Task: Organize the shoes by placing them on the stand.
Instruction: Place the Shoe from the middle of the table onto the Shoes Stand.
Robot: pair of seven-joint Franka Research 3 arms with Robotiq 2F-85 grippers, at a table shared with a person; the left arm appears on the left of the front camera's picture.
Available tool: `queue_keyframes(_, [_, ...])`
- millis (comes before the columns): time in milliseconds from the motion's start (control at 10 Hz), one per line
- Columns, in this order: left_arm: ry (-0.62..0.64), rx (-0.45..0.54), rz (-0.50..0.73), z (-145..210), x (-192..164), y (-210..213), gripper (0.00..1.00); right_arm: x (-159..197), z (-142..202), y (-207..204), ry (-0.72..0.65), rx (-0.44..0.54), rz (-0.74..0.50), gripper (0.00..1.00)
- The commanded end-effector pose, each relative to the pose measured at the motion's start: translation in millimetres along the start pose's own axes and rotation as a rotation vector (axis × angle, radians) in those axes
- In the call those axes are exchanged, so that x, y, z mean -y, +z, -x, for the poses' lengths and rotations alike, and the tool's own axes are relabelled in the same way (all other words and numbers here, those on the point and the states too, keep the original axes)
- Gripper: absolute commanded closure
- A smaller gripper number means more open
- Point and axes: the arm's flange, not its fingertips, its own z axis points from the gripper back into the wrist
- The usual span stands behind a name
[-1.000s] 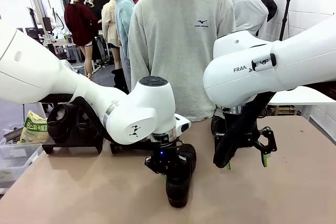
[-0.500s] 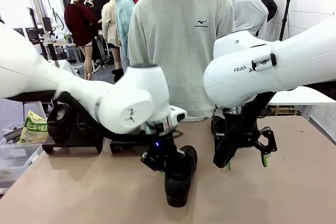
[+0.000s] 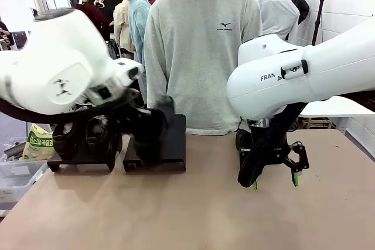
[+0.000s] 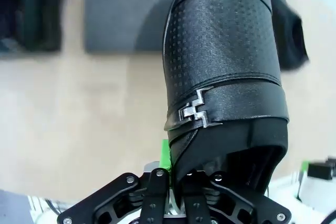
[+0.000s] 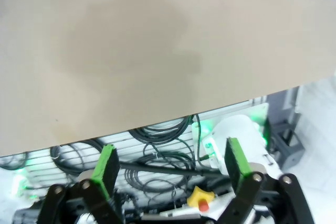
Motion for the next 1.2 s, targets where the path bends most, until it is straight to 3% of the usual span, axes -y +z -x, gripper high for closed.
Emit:
queue_keyframes(0, [0.014, 0.134, -0.06, -24, -34, -14, 1.0, -1, -1, 2, -0.009, -0.005, 0.016, 0.0])
queue_keyframes(300, [0.057, 0.136, -0.013, -53, -65, -19, 1.0, -1, -1, 2, -0.009, -0.005, 0.016, 0.0])
queue_keyframes(400, [0.045, 0.13, -0.065, -42, -63, -9, 1.0, -1, -1, 2, -0.009, -0.005, 0.016, 0.0])
queue_keyframes(700, [0.056, 0.12, -0.064, -46, -68, -20, 1.0, -1, -1, 2, -0.009, -0.005, 0.016, 0.0])
queue_keyframes(1000, [0.046, 0.242, -0.072, -71, -71, -43, 1.0, -1, -1, 2, -0.009, -0.005, 0.016, 0.0])
queue_keyframes(1100, [0.027, 0.227, -0.069, -82, -67, -55, 1.0, -1, -1, 2, -0.009, -0.005, 0.016, 0.0])
